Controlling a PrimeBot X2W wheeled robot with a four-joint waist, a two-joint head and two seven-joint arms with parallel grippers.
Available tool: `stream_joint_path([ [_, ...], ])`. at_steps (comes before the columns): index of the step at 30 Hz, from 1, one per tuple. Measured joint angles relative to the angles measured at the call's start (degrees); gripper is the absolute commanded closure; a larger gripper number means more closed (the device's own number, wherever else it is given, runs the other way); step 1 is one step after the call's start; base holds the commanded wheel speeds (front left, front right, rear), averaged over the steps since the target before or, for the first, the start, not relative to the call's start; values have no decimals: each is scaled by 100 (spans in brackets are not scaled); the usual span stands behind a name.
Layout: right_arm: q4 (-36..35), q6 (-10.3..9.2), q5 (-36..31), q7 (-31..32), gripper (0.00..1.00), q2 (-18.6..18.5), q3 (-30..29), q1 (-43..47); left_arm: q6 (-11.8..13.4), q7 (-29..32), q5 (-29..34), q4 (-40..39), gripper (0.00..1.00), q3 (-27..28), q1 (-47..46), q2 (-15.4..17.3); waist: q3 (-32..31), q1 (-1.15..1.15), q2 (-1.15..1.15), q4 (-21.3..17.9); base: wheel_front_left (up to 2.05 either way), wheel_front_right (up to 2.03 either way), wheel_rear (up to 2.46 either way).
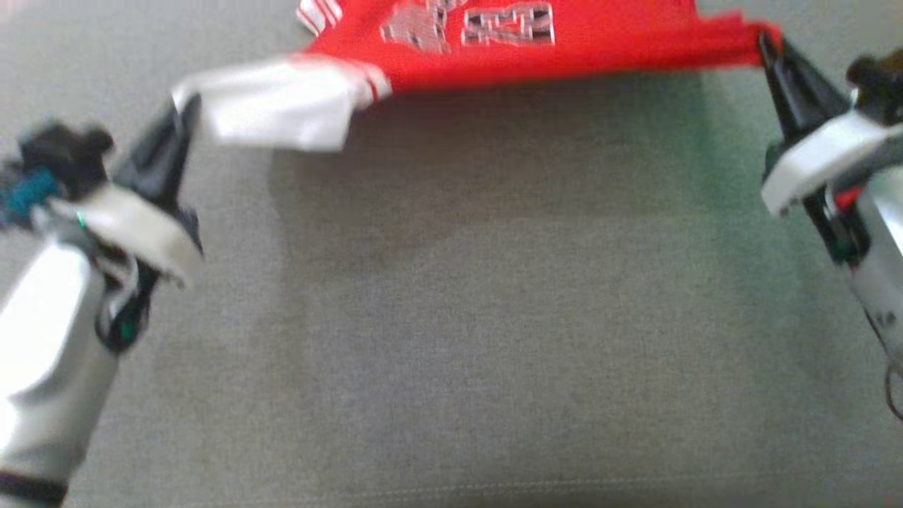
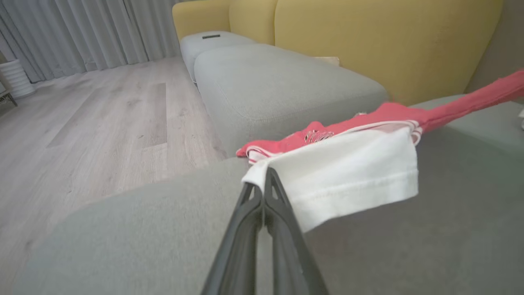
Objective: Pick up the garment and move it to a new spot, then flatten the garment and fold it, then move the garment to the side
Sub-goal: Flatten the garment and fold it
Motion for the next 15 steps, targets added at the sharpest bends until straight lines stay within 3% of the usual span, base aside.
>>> stream_joint_path([
  [6, -522, 0, 421, 78, 100, -471, 364, 728, 0, 1, 10, -524, 100, -207, 1028, 244, -400, -1, 0, 28, 0, 0, 0],
  [15, -882, 0, 526, 77, 100, -621, 337, 1619, 97, 7, 15, -1063, 100, -356, 1900, 444, -862, 0, 0, 44, 0, 0, 0],
])
